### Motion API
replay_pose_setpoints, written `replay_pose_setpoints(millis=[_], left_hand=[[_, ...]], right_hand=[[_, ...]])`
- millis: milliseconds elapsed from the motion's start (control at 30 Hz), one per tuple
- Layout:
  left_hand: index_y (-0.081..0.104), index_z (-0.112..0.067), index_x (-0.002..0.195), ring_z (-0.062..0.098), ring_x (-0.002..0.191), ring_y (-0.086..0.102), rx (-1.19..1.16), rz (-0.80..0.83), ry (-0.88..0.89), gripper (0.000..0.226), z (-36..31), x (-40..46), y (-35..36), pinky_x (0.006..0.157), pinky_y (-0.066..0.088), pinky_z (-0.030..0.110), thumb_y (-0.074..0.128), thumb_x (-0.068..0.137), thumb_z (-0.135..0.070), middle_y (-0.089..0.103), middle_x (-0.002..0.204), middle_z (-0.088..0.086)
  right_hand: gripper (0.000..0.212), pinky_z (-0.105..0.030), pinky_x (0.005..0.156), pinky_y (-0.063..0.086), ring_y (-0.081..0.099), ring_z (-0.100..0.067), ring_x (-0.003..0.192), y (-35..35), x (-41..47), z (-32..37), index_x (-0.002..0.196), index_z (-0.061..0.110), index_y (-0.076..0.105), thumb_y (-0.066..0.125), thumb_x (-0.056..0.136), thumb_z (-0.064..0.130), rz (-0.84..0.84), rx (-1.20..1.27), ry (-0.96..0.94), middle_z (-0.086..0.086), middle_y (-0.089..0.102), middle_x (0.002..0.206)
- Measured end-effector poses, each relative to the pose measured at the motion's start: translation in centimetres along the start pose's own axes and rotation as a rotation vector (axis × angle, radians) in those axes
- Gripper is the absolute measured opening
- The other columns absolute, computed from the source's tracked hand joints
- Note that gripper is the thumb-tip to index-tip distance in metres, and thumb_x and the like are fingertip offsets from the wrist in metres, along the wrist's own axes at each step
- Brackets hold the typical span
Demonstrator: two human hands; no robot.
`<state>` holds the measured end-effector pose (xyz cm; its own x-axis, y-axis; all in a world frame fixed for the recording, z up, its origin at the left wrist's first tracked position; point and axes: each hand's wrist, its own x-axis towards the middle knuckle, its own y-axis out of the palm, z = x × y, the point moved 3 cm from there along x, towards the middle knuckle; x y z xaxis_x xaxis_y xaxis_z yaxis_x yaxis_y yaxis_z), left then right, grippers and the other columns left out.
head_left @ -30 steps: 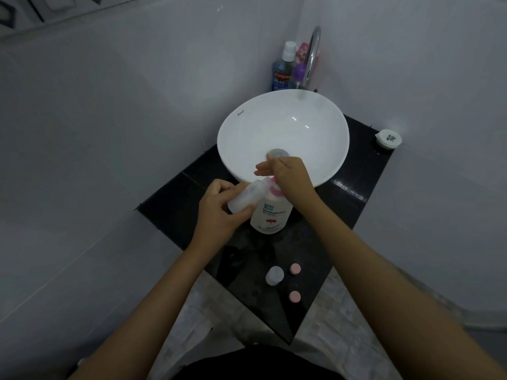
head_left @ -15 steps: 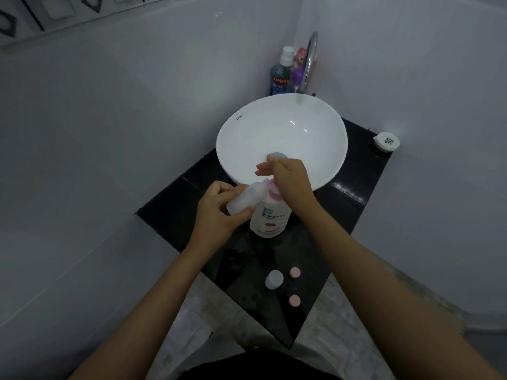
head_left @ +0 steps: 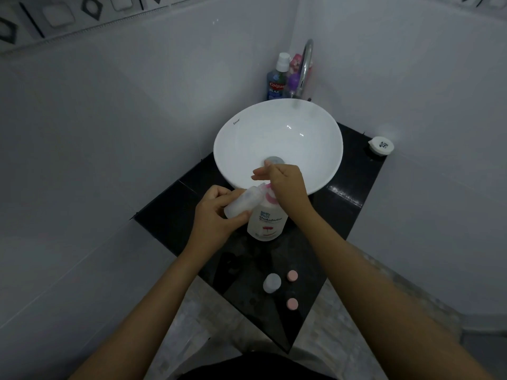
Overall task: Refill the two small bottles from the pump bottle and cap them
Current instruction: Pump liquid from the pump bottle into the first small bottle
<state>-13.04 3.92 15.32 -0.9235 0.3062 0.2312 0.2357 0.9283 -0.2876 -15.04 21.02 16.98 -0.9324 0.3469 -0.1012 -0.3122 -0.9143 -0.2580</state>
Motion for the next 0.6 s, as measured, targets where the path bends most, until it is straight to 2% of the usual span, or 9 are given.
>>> replay_pose_setpoints(millis=[100,200,300,367,433,533,600], left_hand=[[0.063,-0.031,0.112,0.008,0.086,0.051,0.002,0.017,-0.033,0.042,0.5,-0.1,0.2,0.071,0.047,0.020,0.077,0.075,-0.018,0.050,0.090,-0.004],[0.063,-0.031,0.113,0.011,0.087,0.053,-0.016,0.032,-0.053,0.043,0.6,-0.1,0.1,0.073,0.048,0.025,0.077,0.074,-0.018,0.051,0.092,-0.001],[0.063,-0.034,0.111,0.009,0.089,0.054,-0.026,0.040,-0.050,0.042,0.3,0.1,-0.1,0.071,0.050,0.022,0.076,0.074,-0.020,0.052,0.093,-0.003],[0.063,-0.034,0.111,0.007,0.088,0.054,-0.037,0.043,-0.042,0.042,0.1,0.3,-0.2,0.071,0.051,0.021,0.077,0.074,-0.020,0.053,0.093,-0.005],[0.064,-0.030,0.113,0.006,0.088,0.055,-0.031,0.051,-0.047,0.042,0.1,0.4,-0.2,0.071,0.052,0.020,0.076,0.074,-0.022,0.053,0.093,-0.003],[0.066,-0.022,0.115,-0.001,0.084,0.053,-0.021,0.061,-0.061,0.043,0.4,0.4,-0.2,0.071,0.051,0.016,0.077,0.074,-0.019,0.053,0.093,-0.002],[0.066,-0.021,0.115,-0.003,0.082,0.052,0.012,0.077,-0.066,0.043,0.5,0.4,-0.2,0.070,0.049,0.016,0.077,0.075,-0.016,0.052,0.092,-0.004]], right_hand=[[0.037,-0.026,0.062,0.050,0.059,-0.007,0.067,0.2,-0.3,-0.7,0.082,0.011,0.074,0.043,0.096,0.025,0.012,-0.022,0.006,0.002,0.072,0.082],[0.036,-0.020,0.060,0.049,0.061,-0.008,0.068,0.0,-0.2,-0.7,0.087,0.007,0.074,0.044,0.096,0.025,0.029,-0.061,-0.030,-0.006,0.074,0.089],[0.033,-0.006,0.063,0.047,0.065,-0.006,0.078,-0.4,0.0,0.2,0.090,0.005,0.073,0.048,0.095,0.025,0.044,-0.066,-0.093,-0.009,0.074,0.090],[0.033,-0.010,0.070,0.049,0.067,-0.011,0.084,-0.5,0.0,0.5,0.091,0.004,0.073,0.047,0.095,0.023,0.046,-0.027,-0.116,-0.010,0.074,0.089],[0.035,-0.017,0.073,0.049,0.066,-0.009,0.084,-0.4,-0.1,0.5,0.087,0.005,0.074,0.044,0.096,0.021,0.042,-0.008,-0.119,-0.006,0.074,0.085],[0.036,-0.021,0.064,0.046,0.061,0.006,0.070,-0.1,-0.2,-0.3,0.083,0.010,0.075,0.044,0.096,0.023,0.054,0.017,-0.080,0.003,0.073,0.083],[0.036,-0.019,0.061,0.044,0.060,0.010,0.068,0.1,-0.4,-0.9,0.084,0.009,0.074,0.044,0.096,0.024,0.054,0.005,-0.087,0.005,0.072,0.082]])
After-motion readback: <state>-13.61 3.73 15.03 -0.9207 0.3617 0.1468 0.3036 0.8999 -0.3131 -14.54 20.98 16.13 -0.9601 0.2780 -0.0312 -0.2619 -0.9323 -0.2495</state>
